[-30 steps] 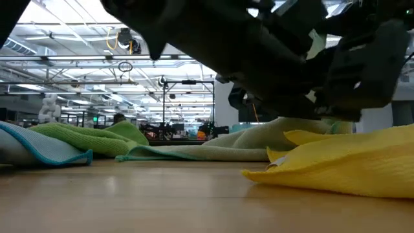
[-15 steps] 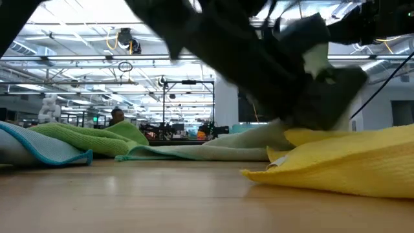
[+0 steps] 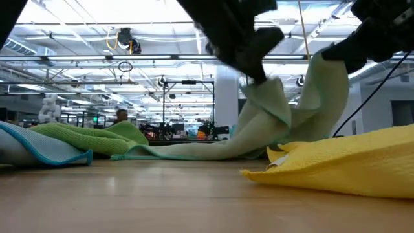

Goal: Fold microfiber towels
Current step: Fold the light green microfiber cloth

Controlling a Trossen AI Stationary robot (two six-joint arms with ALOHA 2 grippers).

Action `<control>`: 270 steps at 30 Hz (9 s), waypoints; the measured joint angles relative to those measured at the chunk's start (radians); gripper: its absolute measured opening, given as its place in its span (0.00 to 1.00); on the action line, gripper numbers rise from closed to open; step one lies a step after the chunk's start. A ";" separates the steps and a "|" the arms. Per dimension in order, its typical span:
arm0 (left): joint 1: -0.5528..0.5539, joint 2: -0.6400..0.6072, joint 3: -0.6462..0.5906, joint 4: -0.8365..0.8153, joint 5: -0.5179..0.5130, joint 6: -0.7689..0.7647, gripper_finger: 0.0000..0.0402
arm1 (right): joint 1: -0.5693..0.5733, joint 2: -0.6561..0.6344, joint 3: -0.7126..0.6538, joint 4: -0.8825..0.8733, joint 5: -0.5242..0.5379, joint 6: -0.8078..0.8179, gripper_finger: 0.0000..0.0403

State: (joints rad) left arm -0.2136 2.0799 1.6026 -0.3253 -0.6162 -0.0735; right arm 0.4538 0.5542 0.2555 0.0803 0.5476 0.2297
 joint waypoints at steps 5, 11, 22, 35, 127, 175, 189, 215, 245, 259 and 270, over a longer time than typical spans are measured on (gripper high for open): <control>0.001 0.001 0.000 -0.172 0.086 -0.307 0.29 | 0.000 0.010 -0.036 -0.005 0.000 0.032 0.00; -0.082 0.004 -0.001 -0.327 0.018 -0.584 0.55 | 0.000 0.009 -0.051 -0.003 0.000 0.038 0.00; -0.229 0.082 0.001 0.095 -0.149 -0.549 0.63 | -0.001 0.009 -0.052 0.019 0.005 0.009 0.00; -0.193 0.176 0.000 0.172 -0.314 -0.595 0.63 | -0.001 0.009 -0.052 0.022 0.005 0.005 0.00; -0.073 -0.575 -0.572 -0.325 0.184 -0.365 0.03 | -0.361 0.069 -0.032 0.046 -0.589 0.119 0.00; 0.143 -0.757 -0.665 -0.094 -0.012 -0.139 0.01 | -0.850 0.108 0.110 -0.073 -0.657 -0.344 0.00; 0.264 -0.758 -0.665 0.001 0.196 -0.027 0.01 | -0.999 0.115 0.134 -0.139 -0.972 -0.208 0.00; 0.060 -0.618 -0.665 -0.106 0.308 -0.262 0.01 | -0.594 0.142 -0.137 0.181 -0.840 0.113 0.00; 0.027 -0.539 -0.665 -0.167 0.268 -0.385 0.01 | -0.325 0.497 -0.145 0.441 -0.679 0.207 0.00; 0.027 -0.540 -0.665 -0.148 0.278 -0.399 0.06 | -0.254 0.606 -0.145 0.529 -0.678 0.231 0.04; 0.022 -0.540 -0.665 -0.149 0.331 -0.405 0.26 | -0.253 0.599 -0.145 0.517 -0.792 0.215 0.37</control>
State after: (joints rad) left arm -0.1912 1.5398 0.9379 -0.4747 -0.2852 -0.4784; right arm 0.2005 1.1536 0.1101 0.5974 -0.2444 0.4450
